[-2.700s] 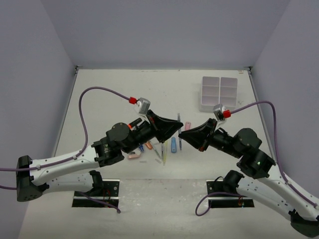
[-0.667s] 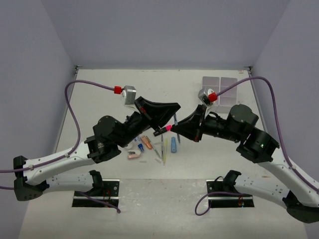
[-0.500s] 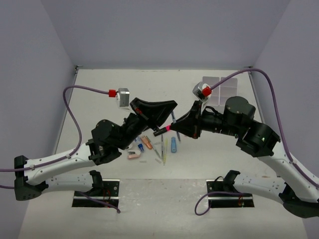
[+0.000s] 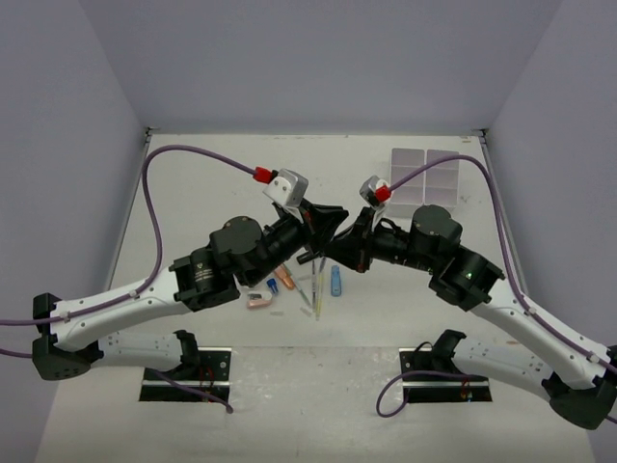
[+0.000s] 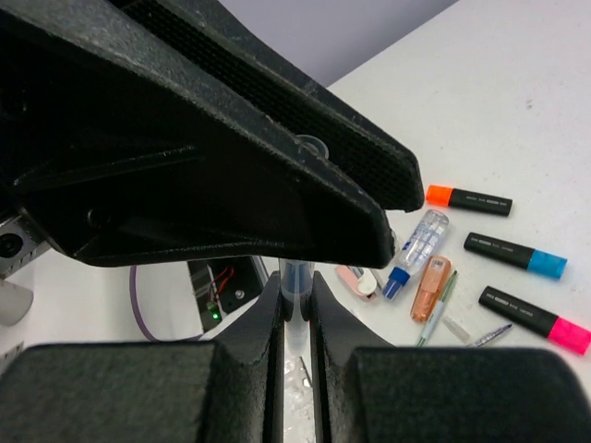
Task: Sort the stationery into containers
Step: Close the pen cap on the pen, then place the pen in the storage box, then pick up the pen from the center of the board.
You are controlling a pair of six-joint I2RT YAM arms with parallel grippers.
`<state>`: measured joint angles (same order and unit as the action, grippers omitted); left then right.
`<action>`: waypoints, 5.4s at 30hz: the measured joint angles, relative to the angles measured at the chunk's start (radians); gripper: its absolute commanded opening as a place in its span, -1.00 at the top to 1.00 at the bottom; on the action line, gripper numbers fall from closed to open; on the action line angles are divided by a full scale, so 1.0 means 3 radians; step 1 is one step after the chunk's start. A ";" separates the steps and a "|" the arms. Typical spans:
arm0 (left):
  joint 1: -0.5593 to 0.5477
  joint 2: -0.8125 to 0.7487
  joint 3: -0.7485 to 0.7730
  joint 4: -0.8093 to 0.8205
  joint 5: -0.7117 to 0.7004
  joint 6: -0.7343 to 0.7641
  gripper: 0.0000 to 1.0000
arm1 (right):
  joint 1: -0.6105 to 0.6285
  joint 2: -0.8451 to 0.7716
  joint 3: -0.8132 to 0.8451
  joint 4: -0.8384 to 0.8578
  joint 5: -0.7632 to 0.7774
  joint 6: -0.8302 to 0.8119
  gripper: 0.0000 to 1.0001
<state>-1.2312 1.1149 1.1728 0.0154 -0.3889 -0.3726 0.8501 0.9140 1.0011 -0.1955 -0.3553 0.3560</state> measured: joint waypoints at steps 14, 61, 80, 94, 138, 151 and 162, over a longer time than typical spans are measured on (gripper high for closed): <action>-0.0053 -0.0192 -0.0392 0.0647 0.0319 -0.0133 1.00 | 0.0031 -0.0334 -0.0066 -0.0051 -0.0067 0.0042 1.00; -0.0371 -0.0062 0.1145 -0.1731 -0.2038 -0.0817 -1.00 | -0.1386 0.0778 -0.0268 0.0851 0.1569 0.0437 1.00; 0.0228 -0.0223 -0.0861 -0.2386 -0.1544 -0.1576 -1.00 | -0.2315 0.2879 0.1071 0.1057 0.2345 0.0112 1.00; 0.0268 -0.0024 -0.1345 -0.1904 -0.1173 -0.1589 -1.00 | -0.2421 0.3126 0.1244 0.1146 0.2226 0.0033 -0.01; 0.0411 -0.0635 -0.1246 -0.2751 -0.0651 -0.1776 -1.00 | 0.0523 0.2588 0.0003 -0.0947 0.2220 0.1985 0.61; 0.0411 -0.0608 -0.1286 -0.2616 -0.0596 -0.1761 -1.00 | 0.0541 0.2672 0.0019 -0.0858 0.2136 0.2004 0.61; 0.0411 -0.0622 -0.1286 -0.2654 -0.0614 -0.1808 -1.00 | 0.0548 0.2735 0.0024 -0.0867 0.2141 0.2066 0.66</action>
<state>-1.1080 0.9282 0.7870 -0.7806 -0.5730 -0.9152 1.0145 1.7344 1.0084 -0.4557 0.2869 0.9758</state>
